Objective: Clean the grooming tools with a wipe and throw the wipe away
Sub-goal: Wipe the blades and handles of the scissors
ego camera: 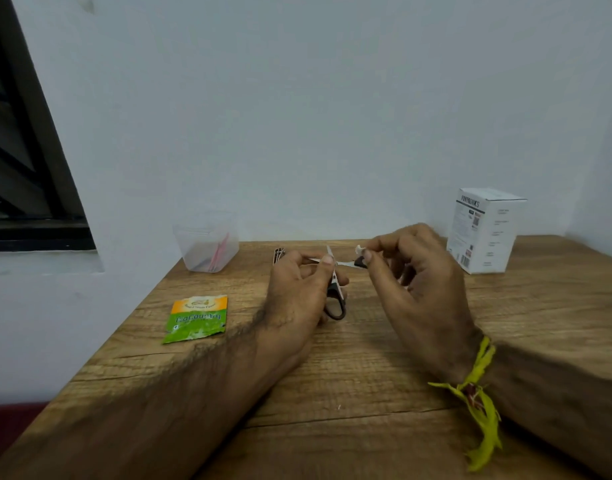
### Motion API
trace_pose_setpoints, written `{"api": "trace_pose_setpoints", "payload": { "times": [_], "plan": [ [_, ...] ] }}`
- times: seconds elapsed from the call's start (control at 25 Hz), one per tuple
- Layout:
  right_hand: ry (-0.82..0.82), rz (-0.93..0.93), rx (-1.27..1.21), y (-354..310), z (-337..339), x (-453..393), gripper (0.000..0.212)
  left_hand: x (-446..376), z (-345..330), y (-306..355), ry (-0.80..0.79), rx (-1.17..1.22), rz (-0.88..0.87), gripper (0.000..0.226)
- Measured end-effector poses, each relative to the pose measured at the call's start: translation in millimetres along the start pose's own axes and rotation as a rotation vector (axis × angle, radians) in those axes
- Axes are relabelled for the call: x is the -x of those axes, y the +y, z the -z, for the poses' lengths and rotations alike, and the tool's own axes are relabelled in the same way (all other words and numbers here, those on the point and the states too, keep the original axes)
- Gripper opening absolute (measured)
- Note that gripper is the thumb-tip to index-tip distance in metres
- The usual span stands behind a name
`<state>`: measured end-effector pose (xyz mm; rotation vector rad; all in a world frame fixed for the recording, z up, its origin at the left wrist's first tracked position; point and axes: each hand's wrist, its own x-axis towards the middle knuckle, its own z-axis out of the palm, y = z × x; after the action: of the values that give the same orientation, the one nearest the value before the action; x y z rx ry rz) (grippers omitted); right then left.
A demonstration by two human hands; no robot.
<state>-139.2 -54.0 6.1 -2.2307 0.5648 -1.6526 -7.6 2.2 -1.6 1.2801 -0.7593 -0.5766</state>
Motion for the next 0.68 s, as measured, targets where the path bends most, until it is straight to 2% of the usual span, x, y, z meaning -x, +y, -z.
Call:
{"api": "trace_pose_setpoints", "payload": {
  "times": [0.16,0.28,0.48,0.6,0.68],
  "plan": [
    [0.039,-0.283,-0.111,19,-2,-6,0.003,-1,7,2,-0.048,-0.027,-0.113,0.007],
    [-0.103,-0.458,-0.332,27,-2,-12,0.006,-6,13,4,-0.064,-0.126,-0.239,0.008],
    [-0.263,-0.392,-0.381,32,-5,-12,0.007,-8,16,1,0.012,-0.203,-0.365,0.004],
    [-0.264,-0.379,-0.395,30,-5,-11,0.006,-9,21,2,0.141,-0.435,-0.535,0.004],
    [-0.24,-0.332,-0.362,26,-3,-10,0.007,-8,21,3,0.193,-0.494,-0.574,0.004]
  ]
}}
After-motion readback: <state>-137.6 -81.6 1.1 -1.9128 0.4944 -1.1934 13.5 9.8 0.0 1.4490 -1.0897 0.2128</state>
